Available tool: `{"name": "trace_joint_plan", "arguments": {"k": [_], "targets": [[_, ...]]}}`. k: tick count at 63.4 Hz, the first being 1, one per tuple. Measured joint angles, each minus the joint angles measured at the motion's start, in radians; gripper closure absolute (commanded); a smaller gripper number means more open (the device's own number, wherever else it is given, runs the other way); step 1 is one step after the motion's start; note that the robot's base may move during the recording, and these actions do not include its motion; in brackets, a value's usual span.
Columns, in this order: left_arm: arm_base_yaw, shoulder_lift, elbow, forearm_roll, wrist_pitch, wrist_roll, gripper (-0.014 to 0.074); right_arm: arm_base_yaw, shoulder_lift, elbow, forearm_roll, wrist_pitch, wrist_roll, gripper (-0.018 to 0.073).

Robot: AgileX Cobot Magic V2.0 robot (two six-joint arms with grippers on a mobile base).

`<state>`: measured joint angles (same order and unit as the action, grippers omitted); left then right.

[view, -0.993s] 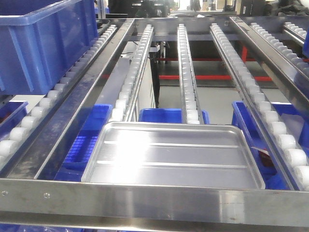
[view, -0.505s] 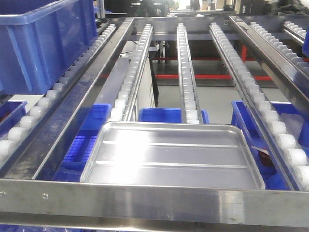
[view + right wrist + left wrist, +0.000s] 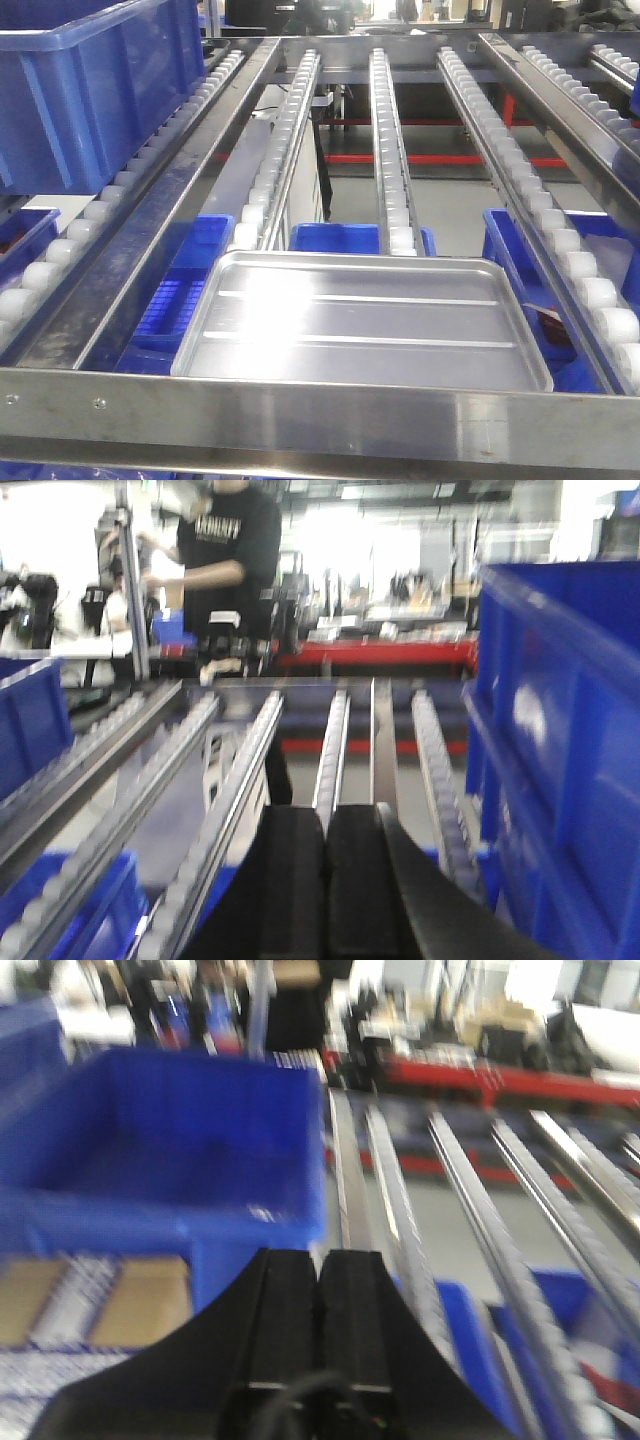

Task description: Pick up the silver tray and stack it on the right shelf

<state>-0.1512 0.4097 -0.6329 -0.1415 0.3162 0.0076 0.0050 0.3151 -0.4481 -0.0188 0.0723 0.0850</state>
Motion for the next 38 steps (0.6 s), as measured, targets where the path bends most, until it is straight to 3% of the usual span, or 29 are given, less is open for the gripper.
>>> {"name": "trace_joint_plan", "arguments": {"k": [8,14,20,26,38], "targets": [[-0.002,0.094,-0.02,-0.049,0.041,0.006,0.0685,0.057,0.087,-0.031,0.0,0.04,0.0,0.0137],[-0.03,0.131,-0.02,-0.055,0.077,0.051,0.0641,0.109,0.14,-0.044,0.0,0.06,0.0,0.0052],[-0.087,0.151,-0.02,-0.055,0.108,0.106,0.0484,0.174,0.198,-0.062,0.0,0.077,0.0,0.0043],[-0.19,0.174,-0.021,-0.056,0.123,0.135,0.0328,0.253,0.263,-0.092,0.002,0.088,0.0,0.0043],[-0.417,0.281,-0.021,-0.057,0.114,0.138,0.0298,0.441,0.428,-0.148,0.026,0.108,0.0,0.0043]]}}
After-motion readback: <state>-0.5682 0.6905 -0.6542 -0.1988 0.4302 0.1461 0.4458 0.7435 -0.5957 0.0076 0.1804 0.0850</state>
